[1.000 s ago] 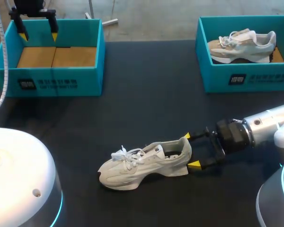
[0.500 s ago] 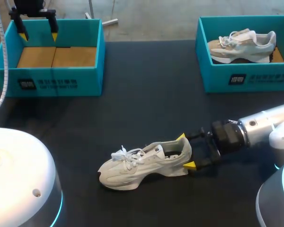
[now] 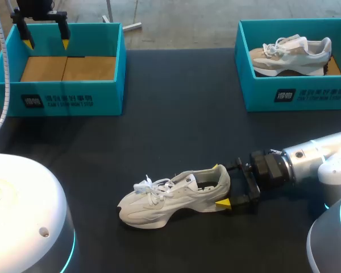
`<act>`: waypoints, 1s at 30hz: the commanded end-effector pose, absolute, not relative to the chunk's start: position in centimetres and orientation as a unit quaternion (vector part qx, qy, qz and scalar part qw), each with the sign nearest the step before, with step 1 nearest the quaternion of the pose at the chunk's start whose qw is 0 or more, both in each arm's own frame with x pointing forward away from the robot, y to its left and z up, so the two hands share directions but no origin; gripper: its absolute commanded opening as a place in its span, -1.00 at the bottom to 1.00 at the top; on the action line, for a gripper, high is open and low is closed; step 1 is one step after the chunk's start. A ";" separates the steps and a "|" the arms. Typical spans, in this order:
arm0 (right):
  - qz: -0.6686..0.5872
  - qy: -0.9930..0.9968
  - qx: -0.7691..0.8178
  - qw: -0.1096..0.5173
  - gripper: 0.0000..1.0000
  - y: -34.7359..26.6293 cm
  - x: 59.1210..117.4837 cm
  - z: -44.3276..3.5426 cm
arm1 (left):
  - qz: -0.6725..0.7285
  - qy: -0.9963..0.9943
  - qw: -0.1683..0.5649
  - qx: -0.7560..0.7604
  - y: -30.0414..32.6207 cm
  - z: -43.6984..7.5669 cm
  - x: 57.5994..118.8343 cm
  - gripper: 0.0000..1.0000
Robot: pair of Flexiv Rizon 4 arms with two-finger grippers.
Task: Take the shoe out of the shoebox, open the shoe tongue, remove and reinsert the insole, then place the shoe into the shoebox
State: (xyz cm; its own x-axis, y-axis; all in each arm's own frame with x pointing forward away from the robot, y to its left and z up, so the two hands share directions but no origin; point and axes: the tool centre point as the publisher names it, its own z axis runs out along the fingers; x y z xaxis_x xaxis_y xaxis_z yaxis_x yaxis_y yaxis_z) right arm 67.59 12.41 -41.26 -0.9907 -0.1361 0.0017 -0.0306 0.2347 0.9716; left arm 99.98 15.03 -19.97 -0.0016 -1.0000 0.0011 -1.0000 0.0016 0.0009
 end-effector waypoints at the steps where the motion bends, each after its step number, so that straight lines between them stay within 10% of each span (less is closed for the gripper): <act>1: -0.614 -0.787 0.049 0.037 1.00 13.0 67.4 -41.4 | 0.000 -0.708 0.001 0.707 15.0 -20.0 100.0 1.00; 23: -0.615 -0.787 0.040 0.032 1.00 14.1 67.6 -41.5 | 0.000 -0.708 0.001 0.707 15.0 -20.0 100.0 1.00; 24: -0.615 -0.787 0.040 0.032 0.89 14.1 67.6 -41.5 | 0.000 -0.708 0.001 0.707 15.0 -20.0 100.0 1.00; 26: -0.614 -0.788 0.040 0.032 -1.00 14.3 67.6 -41.6 | 0.000 -0.708 0.001 0.707 15.0 -20.0 100.0 1.00; 30: -0.614 -0.787 0.038 0.033 -1.00 14.5 67.6 -41.8 | 0.000 -0.708 0.001 0.707 15.0 -20.0 100.0 1.00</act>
